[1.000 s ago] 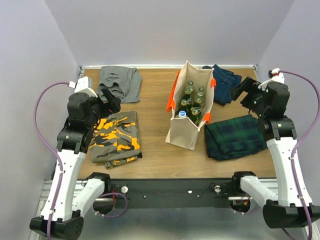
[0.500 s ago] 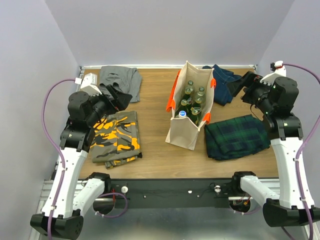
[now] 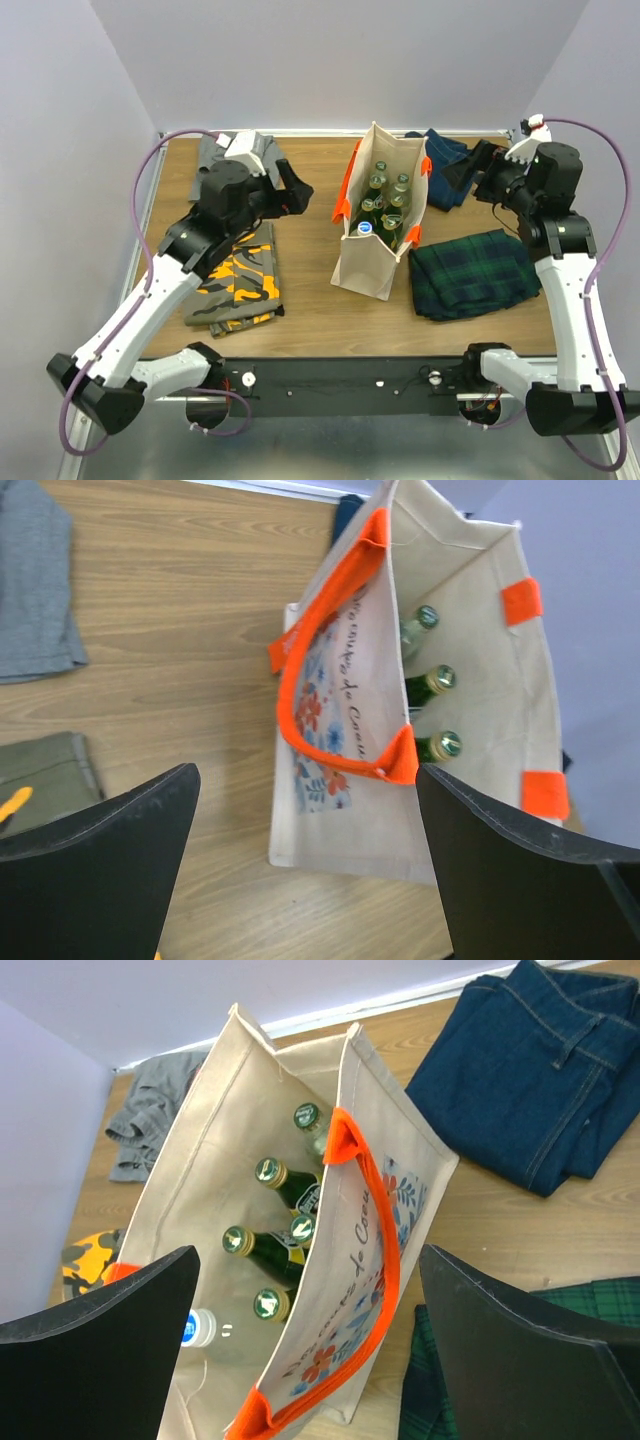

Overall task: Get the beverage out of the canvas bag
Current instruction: Take out the drink from the canvas bag.

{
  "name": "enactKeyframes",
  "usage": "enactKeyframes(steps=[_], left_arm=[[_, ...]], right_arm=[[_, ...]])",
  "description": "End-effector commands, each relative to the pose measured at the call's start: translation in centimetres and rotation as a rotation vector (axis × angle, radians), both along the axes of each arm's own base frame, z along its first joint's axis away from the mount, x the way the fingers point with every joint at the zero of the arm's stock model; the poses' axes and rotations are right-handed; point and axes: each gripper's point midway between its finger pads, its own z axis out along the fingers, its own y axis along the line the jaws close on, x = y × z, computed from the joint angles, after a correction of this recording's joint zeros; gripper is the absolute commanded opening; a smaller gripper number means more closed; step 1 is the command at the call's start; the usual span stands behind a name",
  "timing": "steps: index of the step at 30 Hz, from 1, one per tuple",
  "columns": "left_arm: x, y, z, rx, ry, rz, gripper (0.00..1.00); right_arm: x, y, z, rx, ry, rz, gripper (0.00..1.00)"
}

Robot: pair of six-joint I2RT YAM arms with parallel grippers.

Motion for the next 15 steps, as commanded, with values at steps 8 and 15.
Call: enactKeyframes(steps=[8, 15], left_arm=[[2.5, 0.4, 4.4, 0.225, -0.051, 0.115, 0.99], [3.0, -1.2, 6.7, 0.279, -0.037, 0.025, 0.99]], right_arm=[[3.5, 0.6, 2.6, -0.033, 0.008, 0.060, 1.00], [3.8, 1.3, 4.7, -0.045, 0.023, 0.118, 0.95]])
